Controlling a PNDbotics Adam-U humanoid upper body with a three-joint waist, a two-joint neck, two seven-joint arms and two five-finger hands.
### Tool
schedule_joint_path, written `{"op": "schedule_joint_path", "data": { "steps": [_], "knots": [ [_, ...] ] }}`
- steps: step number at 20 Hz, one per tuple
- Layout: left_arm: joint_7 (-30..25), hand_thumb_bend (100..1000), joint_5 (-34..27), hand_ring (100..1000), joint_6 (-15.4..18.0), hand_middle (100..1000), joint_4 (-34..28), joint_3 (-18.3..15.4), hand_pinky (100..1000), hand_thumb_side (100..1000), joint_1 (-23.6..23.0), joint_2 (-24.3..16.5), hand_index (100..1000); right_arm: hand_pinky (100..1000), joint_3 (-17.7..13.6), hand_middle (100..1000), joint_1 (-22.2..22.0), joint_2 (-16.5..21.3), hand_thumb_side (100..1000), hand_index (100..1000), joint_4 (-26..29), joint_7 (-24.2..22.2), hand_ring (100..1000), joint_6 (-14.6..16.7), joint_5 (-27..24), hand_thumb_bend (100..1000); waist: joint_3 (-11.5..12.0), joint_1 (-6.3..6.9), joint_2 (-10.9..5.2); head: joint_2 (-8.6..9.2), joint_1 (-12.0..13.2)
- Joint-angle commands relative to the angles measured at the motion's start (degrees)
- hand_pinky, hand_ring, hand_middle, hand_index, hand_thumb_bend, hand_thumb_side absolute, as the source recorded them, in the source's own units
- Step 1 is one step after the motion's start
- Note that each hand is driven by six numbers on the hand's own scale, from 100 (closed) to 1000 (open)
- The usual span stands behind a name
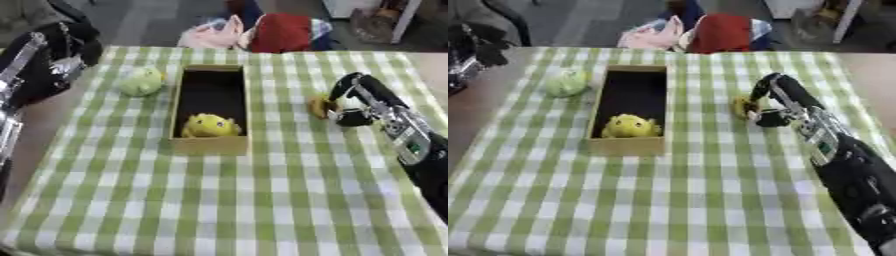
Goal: Pick up objects on the table and place them in the box.
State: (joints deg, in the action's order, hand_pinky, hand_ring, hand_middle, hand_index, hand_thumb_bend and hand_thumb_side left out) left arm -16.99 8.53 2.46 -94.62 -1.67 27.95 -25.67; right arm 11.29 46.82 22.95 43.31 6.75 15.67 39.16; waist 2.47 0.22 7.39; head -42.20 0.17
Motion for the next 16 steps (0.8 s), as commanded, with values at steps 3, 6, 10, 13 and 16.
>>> {"op": "schedule_joint_path", "data": {
  "steps": [3, 6, 10, 13, 16],
  "knots": [
    [0.32, 408, -0.30, 577, -0.04, 608, -0.79, -0.57, 637, 688, 0.66, -0.80, 769, 563, -0.60, 345, 0.88, 1.01, 100, 404, 0.10, 3.59, 568, -0.44, -1.04, 100, 0.06, 0.03, -0.87, -0.15, -0.17],
    [0.29, 406, -0.31, 577, -0.04, 608, -0.76, -0.58, 637, 689, 0.67, -0.79, 769, 553, -0.52, 314, 0.90, 1.01, 100, 381, 0.24, 4.27, 553, -0.32, -1.65, 100, 0.06, -0.01, -0.86, -0.16, -0.23],
    [0.34, 403, -0.38, 577, -0.01, 608, -0.81, -0.65, 637, 688, 0.63, -0.86, 769, 548, -0.28, 301, 1.02, 1.14, 100, 355, 1.16, 4.64, 549, -0.16, -2.98, 100, 0.01, -0.03, -0.89, -0.15, -0.28],
    [0.40, 406, -0.43, 577, -0.02, 608, -0.88, -0.68, 636, 687, 0.61, -0.94, 769, 547, 0.14, 300, 1.23, 1.37, 100, 352, 2.46, 4.38, 549, -0.09, -4.17, 100, -0.03, -0.06, -0.92, -0.13, -0.30],
    [0.46, 402, -0.47, 578, -0.03, 608, -0.95, -0.71, 637, 686, 0.58, -1.06, 769, 547, 0.88, 297, 1.77, 1.70, 100, 349, 4.70, 3.76, 548, 0.04, -5.69, 100, -0.08, -0.13, -0.98, -0.09, -0.35]
  ]
}}
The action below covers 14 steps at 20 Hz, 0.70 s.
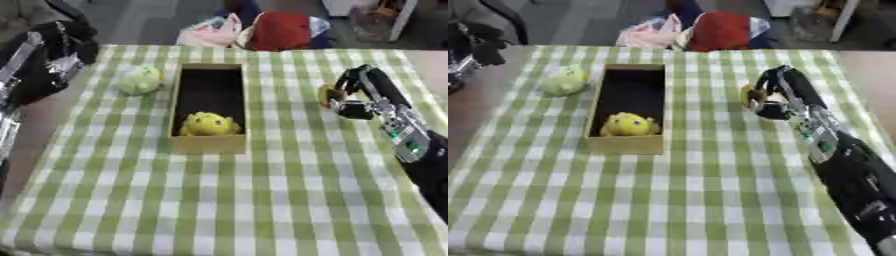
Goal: Pick up objects on the table and place them in the box.
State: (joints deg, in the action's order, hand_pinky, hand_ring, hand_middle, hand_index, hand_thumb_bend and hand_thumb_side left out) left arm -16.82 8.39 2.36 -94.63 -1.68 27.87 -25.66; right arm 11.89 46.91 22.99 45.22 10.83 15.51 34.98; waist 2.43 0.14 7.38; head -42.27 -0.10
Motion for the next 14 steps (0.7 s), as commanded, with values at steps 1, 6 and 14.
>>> {"op": "schedule_joint_path", "data": {
  "steps": [1, 6, 14],
  "knots": [
    [0.29, 402, -0.36, 578, 0.08, 608, -0.98, -0.71, 637, 686, 0.66, -1.10, 769, 547, 0.53, 297, 1.87, 1.76, 100, 349, 3.58, -0.58, 548, 0.11, -2.15, 100, -0.05, -0.07, -1.00, -0.02, -0.09],
    [0.25, 403, -0.53, 579, 0.13, 607, -1.20, -0.71, 639, 683, 0.88, -1.29, 768, 549, 2.86, 299, 3.66, 1.74, 100, 346, 8.89, -2.92, 549, 0.18, -5.84, 100, -0.17, -0.30, -1.07, 0.34, -0.39],
    [-0.15, 404, -1.07, 580, 0.23, 608, -1.77, -0.14, 640, 675, 1.72, -1.35, 768, 557, 7.27, 307, 8.15, -0.94, 100, 340, 16.07, -8.84, 553, 0.30, -10.34, 100, 0.86, -0.84, -1.44, 0.50, -1.56]
  ]
}}
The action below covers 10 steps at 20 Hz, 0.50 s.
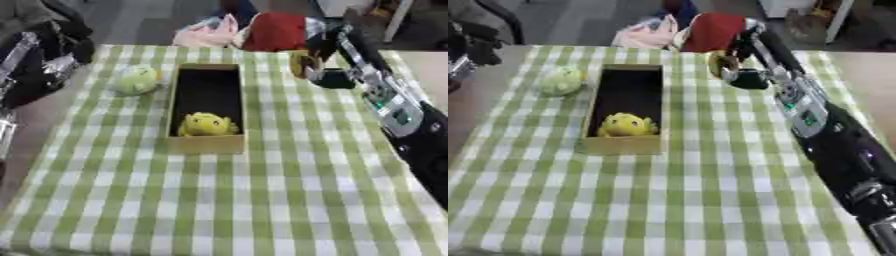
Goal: Pick up objects on the table and place them in the box.
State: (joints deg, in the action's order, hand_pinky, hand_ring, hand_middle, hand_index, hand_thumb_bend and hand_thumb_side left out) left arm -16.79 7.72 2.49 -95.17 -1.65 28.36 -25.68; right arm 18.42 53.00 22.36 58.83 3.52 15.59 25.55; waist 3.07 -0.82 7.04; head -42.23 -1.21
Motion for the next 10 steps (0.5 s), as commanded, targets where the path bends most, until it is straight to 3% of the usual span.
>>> {"op": "schedule_joint_path", "data": {
  "steps": [1, 10],
  "knots": [
    [-0.24, 404, -0.49, 580, 0.11, 608, -1.28, -0.09, 640, 674, 1.37, -1.30, 768, 557, 1.17, 308, 2.45, -1.06, 100, 340, 2.47, -2.20, 554, 0.43, -0.69, 100, 0.48, 0.09, -1.16, 0.48, -0.59],
    [-0.68, 406, -0.80, 581, 0.22, 609, -1.42, 0.47, 640, 672, 2.32, -0.93, 772, 565, 3.34, 318, 2.72, -6.54, 100, 343, -1.78, -5.42, 561, 3.64, 3.82, 100, 2.34, 0.20, -1.34, 1.09, -1.93]
  ]
}}
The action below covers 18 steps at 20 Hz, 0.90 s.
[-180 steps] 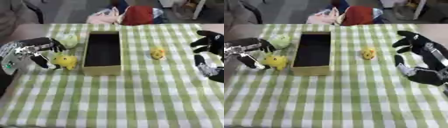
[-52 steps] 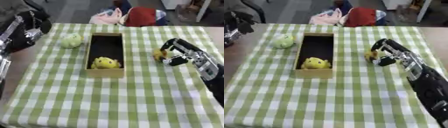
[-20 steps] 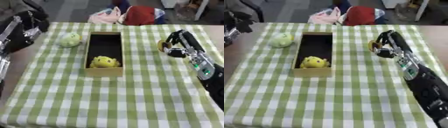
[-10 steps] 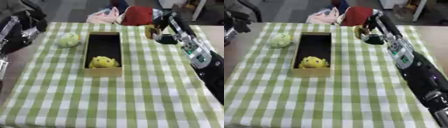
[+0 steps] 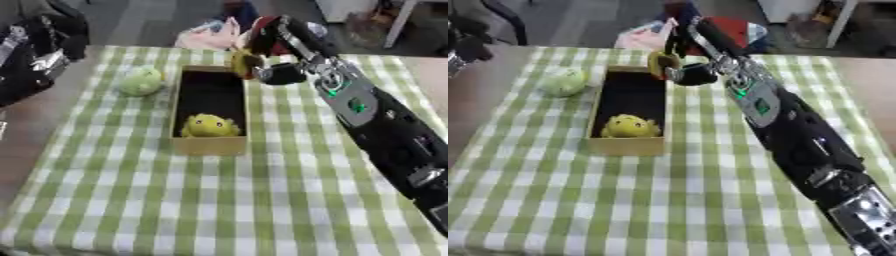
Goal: Pick up objects on the table and place them in the box.
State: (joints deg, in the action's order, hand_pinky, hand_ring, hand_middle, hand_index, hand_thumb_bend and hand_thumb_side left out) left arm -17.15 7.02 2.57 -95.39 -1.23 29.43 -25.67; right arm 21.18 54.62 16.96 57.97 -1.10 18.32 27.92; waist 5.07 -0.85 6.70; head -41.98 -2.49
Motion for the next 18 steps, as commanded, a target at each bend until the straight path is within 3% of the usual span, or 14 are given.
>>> {"op": "schedule_joint_path", "data": {
  "steps": [1, 5, 11, 14, 16, 18],
  "knots": [
    [-0.44, 406, -0.08, 581, 0.17, 609, -1.13, 0.13, 640, 673, 1.33, -0.87, 772, 566, 0.94, 320, 0.93, -2.46, 100, 343, -2.06, -1.51, 563, 1.36, 2.28, 100, 0.60, 0.28, -0.98, 0.98, -0.84],
    [-0.55, 406, 0.02, 581, 0.23, 609, -0.88, 0.13, 640, 674, 1.32, -0.86, 772, 569, 0.95, 326, 0.67, -6.85, 100, 343, -5.64, -2.73, 565, 3.77, 6.17, 100, 0.79, 0.36, -0.98, 1.10, -1.04],
    [-0.72, 405, 0.12, 581, 0.33, 609, -0.63, 0.24, 640, 676, 1.40, -0.76, 772, 579, 1.34, 348, 0.09, -9.41, 100, 370, -7.59, -2.74, 578, 7.59, 11.42, 108, 0.91, 0.34, -0.96, 1.17, -1.24],
    [-0.80, 405, 0.26, 581, 0.36, 609, -0.49, 0.26, 639, 677, 1.38, -0.81, 773, 600, 1.86, 401, -0.06, -9.61, 100, 543, -7.44, -3.80, 605, 9.54, 13.47, 202, 0.90, 0.34, -0.95, 1.19, -1.23],
    [-0.76, 406, 0.33, 581, 0.40, 609, -0.44, 0.21, 639, 676, 1.36, -0.91, 773, 634, 2.04, 520, -0.10, -9.48, 100, 793, -7.33, -5.21, 662, 10.72, 14.69, 369, 0.83, 0.37, -0.93, 1.23, -1.23],
    [-0.70, 407, 0.41, 581, 0.42, 609, -0.37, 0.17, 639, 676, 1.34, -1.09, 773, 659, 2.09, 619, -0.11, -9.18, 262, 911, -7.30, -6.93, 708, 11.62, 15.94, 454, 0.72, 0.40, -0.92, 1.25, -1.14]
  ]
}}
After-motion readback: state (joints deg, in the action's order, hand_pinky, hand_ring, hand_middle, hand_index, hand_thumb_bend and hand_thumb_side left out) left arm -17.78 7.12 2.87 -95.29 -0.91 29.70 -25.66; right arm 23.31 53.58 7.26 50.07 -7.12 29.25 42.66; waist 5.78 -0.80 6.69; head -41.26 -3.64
